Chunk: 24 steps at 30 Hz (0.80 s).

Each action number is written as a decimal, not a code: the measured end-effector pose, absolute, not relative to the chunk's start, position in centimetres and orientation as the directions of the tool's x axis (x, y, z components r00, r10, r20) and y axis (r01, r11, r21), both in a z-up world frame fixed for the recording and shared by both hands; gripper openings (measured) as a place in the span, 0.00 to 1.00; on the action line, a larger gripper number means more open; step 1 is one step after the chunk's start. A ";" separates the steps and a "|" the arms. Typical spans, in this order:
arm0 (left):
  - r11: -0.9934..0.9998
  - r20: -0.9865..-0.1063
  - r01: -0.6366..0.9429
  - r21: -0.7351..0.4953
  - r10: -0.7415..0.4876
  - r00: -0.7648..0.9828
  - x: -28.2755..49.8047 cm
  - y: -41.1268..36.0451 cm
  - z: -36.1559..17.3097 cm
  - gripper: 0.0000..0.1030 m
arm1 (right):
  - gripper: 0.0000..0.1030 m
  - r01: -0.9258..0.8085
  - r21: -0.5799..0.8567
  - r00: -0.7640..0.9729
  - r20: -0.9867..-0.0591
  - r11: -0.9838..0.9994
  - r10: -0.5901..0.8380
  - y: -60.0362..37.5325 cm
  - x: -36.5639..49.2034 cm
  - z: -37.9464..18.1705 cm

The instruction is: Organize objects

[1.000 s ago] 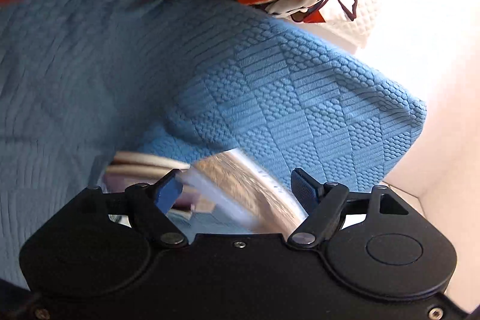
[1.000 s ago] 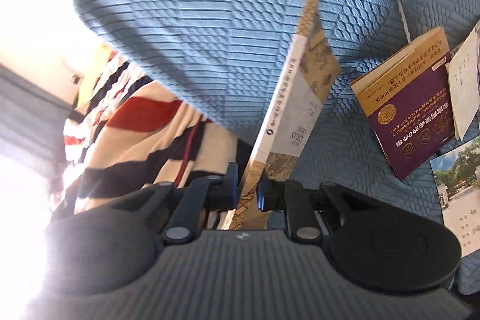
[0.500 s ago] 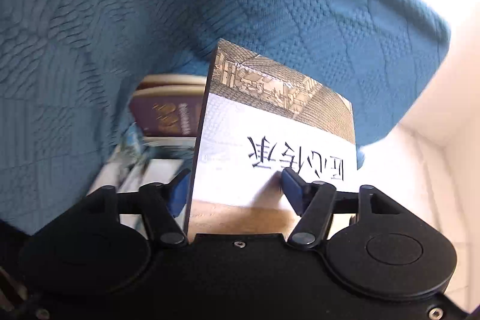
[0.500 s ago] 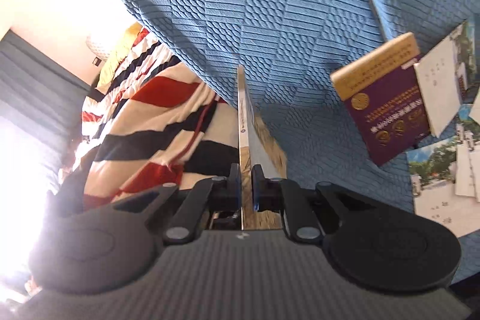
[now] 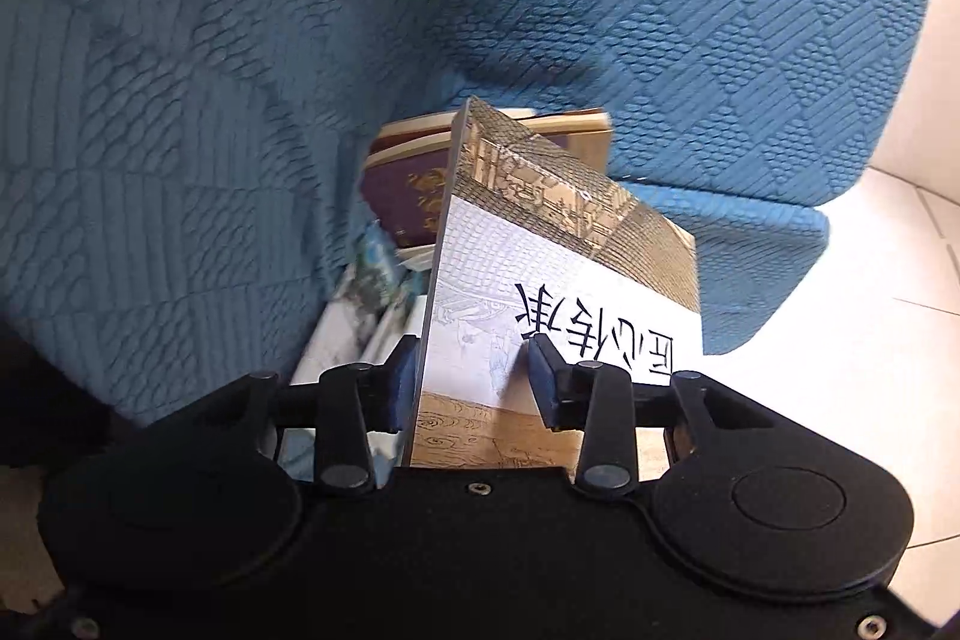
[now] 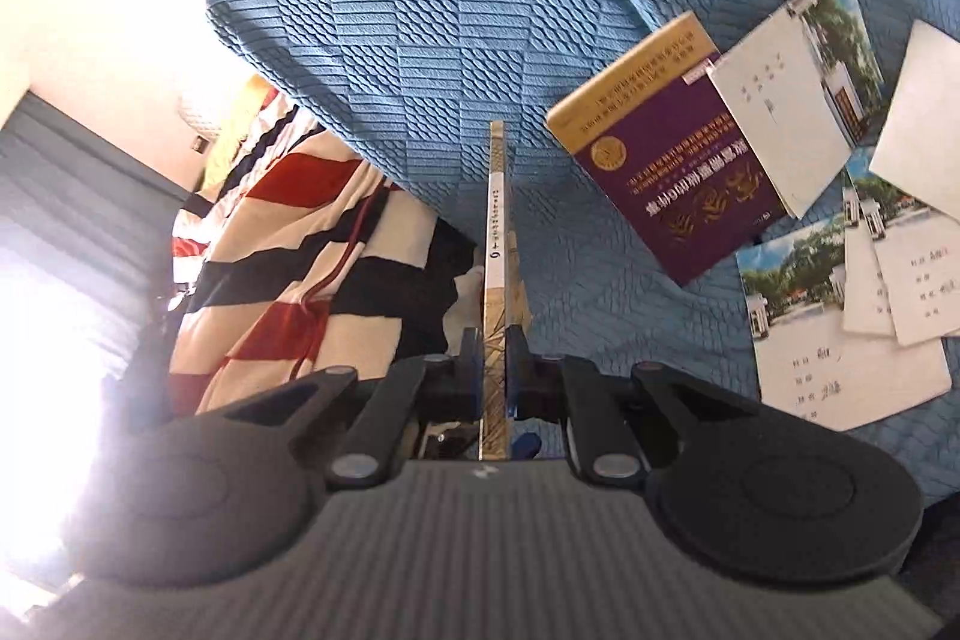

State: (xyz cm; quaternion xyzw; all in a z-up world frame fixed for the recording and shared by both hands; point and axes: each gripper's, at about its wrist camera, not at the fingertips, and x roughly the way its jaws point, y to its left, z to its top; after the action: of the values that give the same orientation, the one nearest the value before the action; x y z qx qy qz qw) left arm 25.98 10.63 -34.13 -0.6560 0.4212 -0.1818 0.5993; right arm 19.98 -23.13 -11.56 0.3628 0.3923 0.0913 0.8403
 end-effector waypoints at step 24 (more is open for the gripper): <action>0.520 -0.616 -0.333 -0.787 -0.696 0.369 29.5 5.0 -37.0 0.32 | 0.10 0.255 0.754 0.634 -0.603 0.606 0.483 -28.5 14.0 -29.3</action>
State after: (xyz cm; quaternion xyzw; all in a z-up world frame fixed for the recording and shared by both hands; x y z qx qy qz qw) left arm 29.47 5.00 -37.01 -0.4714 0.5455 -0.1337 0.6799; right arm 14.02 -28.48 -29.30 0.4381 0.4214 0.0720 0.7908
